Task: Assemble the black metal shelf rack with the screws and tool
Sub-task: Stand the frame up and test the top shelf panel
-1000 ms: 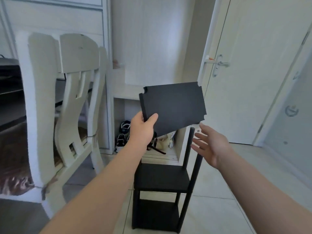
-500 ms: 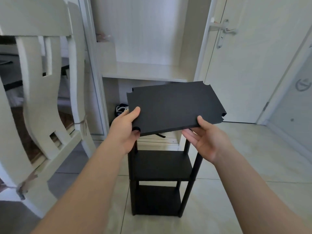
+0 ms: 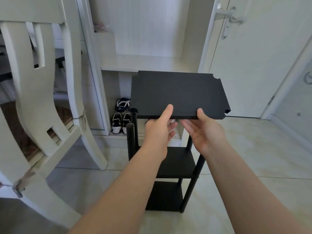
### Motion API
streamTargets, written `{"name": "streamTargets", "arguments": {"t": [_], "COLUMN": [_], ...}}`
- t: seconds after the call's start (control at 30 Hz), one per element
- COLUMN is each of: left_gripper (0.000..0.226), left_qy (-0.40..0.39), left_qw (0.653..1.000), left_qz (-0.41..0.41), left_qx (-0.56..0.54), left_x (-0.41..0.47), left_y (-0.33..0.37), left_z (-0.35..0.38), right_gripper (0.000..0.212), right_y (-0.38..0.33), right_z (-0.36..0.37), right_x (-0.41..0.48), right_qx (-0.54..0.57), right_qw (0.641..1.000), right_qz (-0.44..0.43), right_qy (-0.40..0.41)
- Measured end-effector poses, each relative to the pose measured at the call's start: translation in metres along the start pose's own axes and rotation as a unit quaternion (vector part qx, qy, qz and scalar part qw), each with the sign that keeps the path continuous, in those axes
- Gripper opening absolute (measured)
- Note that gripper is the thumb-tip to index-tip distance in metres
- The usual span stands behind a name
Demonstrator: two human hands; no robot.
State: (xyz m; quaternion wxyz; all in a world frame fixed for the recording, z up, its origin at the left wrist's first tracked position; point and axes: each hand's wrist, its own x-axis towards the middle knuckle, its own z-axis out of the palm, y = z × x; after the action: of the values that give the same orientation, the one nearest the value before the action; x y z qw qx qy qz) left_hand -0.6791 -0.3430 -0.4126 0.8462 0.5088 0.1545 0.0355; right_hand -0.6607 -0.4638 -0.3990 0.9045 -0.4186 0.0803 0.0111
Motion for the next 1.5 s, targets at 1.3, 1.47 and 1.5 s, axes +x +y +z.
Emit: {"name": "streamTargets", "arguments": {"t": [1.3, 1.47, 1.5], "left_gripper": [0.033, 0.029, 0.028], "left_qy": [0.096, 0.101, 0.102], "left_qw": [0.995, 0.994, 0.994], "left_qz": [-0.032, -0.034, -0.032], "left_qx": [0.021, 0.021, 0.021], "left_x": [0.03, 0.03, 0.03], "left_y": [-0.014, -0.013, -0.012], "left_z": [-0.018, -0.017, -0.017], "right_gripper": [0.022, 0.029, 0.029], "right_y": [0.027, 0.026, 0.026], "right_z": [0.004, 0.005, 0.005], "right_x": [0.011, 0.013, 0.013], "right_qx": [-0.091, -0.109, -0.108], "right_qw": [0.992, 0.991, 0.991], "right_qz": [0.071, 0.064, 0.064], "right_qy": [0.049, 0.046, 0.043]}}
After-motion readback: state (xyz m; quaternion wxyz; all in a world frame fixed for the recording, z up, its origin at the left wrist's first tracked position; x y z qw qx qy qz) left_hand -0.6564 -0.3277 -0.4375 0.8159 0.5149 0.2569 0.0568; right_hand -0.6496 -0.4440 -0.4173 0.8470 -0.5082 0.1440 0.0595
